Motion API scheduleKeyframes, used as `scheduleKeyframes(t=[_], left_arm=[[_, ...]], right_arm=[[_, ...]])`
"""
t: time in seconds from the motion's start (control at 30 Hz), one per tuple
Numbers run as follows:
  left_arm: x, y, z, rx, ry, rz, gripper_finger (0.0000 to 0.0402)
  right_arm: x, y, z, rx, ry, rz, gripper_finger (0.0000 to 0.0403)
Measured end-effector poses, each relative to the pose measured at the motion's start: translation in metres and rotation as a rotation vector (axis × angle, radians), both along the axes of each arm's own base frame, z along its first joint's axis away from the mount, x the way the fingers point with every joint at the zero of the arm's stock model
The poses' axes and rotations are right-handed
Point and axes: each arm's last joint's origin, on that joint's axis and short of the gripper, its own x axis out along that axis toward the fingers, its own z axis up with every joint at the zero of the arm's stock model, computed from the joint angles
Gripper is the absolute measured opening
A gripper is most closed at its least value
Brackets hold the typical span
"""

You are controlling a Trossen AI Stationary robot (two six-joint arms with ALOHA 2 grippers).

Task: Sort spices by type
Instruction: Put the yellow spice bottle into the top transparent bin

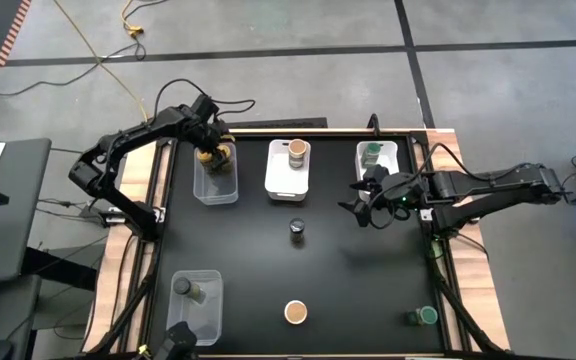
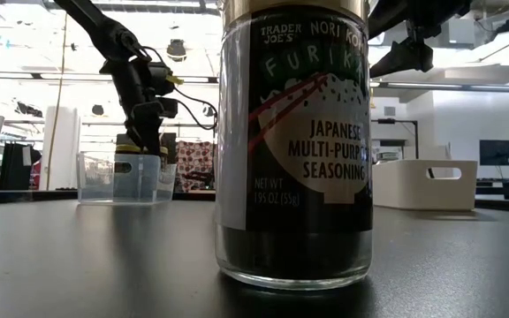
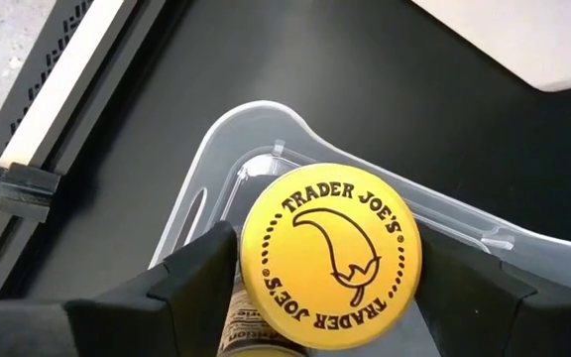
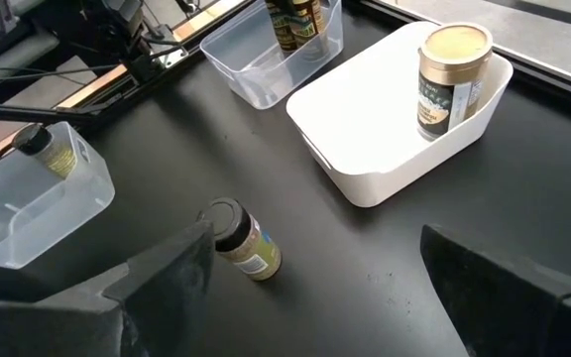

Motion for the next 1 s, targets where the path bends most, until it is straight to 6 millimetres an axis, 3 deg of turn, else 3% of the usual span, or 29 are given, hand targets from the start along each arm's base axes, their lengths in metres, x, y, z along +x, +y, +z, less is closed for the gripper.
scheduleKeyframes(t=[0.47, 1.0], left_arm=[[0.002, 0.004, 0.014, 0.038, 0.01, 0.033, 0.0276], [0.001, 0.001, 0.012, 0.005, 0.036, 0.024, 0.0279]], right_arm=[[0.0, 0.0, 0.0, 0.0, 0.0, 0.0, 0.0386], [0.0, 0.0, 0.0, 0.0, 0.0, 0.0, 0.0386]])
